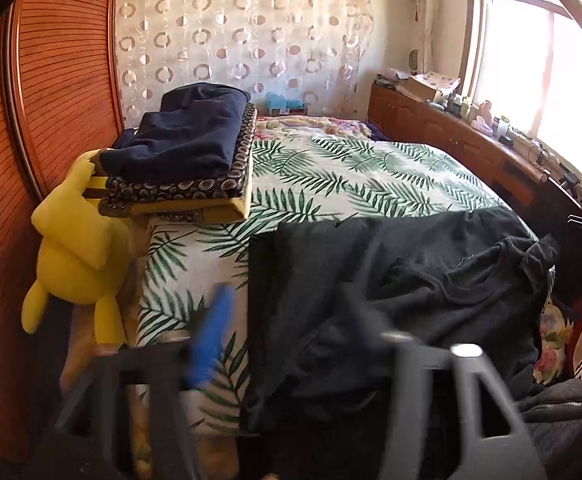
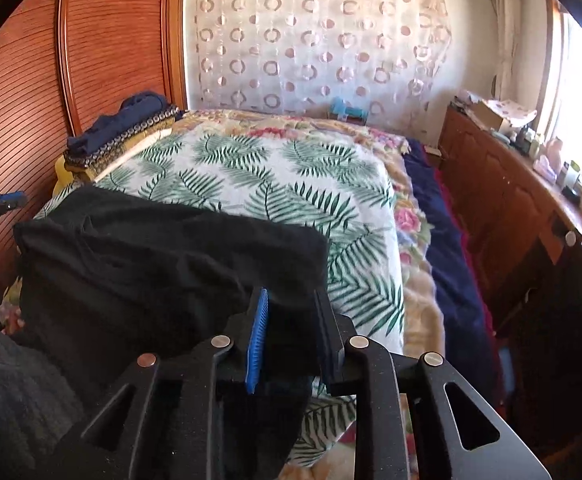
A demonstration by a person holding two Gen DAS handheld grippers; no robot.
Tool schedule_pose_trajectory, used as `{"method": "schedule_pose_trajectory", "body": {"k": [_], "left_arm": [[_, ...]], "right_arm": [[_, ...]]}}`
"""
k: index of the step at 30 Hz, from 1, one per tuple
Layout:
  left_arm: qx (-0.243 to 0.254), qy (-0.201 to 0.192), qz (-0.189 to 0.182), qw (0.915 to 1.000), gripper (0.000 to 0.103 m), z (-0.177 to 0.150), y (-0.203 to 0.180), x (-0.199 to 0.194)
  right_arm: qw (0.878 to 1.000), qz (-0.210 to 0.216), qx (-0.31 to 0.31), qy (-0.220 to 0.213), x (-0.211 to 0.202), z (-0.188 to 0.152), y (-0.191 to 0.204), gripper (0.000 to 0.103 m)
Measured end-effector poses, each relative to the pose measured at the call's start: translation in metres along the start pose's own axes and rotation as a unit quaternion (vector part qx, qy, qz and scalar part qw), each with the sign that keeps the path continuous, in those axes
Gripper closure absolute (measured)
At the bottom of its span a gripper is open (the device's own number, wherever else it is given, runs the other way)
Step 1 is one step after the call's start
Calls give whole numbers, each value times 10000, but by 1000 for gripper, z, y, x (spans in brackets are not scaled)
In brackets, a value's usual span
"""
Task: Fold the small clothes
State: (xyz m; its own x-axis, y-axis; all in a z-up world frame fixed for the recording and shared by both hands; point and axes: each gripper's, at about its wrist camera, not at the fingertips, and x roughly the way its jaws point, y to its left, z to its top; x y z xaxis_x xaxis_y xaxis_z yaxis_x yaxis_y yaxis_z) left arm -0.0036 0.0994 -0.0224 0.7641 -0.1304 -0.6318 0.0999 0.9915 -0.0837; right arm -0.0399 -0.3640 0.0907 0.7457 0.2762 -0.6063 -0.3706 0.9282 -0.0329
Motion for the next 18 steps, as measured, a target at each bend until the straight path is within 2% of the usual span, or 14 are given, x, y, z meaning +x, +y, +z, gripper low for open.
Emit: {"method": "schedule_pose_trajectory", "body": {"k": [3,5,7,9,14,18], "left_arm": [[-20,-24,-133,9999,24,5,-1,7],[-14,-33,-95,9999,20,10,-1,13],[41,38,-79,10000,20,15,-1,23],[87,116,-61,9999,20,21,-1,34],[139,303,16,9994,20,31,4,59],[133,484,87,9987,20,36,11,77]], "right_arm": [[9999,-48,-52,-100,-7,1,1,78],[9998,-41,-74,-172,-9,5,0,73],[9997,-42,-91,-228,-6,10,-1,50],[9997,-24,-87,-247,3,12,-4,35],[9999,22,79,-132,37,19,-15,34],[9996,110,213,146,71,27,-23,34]]}}
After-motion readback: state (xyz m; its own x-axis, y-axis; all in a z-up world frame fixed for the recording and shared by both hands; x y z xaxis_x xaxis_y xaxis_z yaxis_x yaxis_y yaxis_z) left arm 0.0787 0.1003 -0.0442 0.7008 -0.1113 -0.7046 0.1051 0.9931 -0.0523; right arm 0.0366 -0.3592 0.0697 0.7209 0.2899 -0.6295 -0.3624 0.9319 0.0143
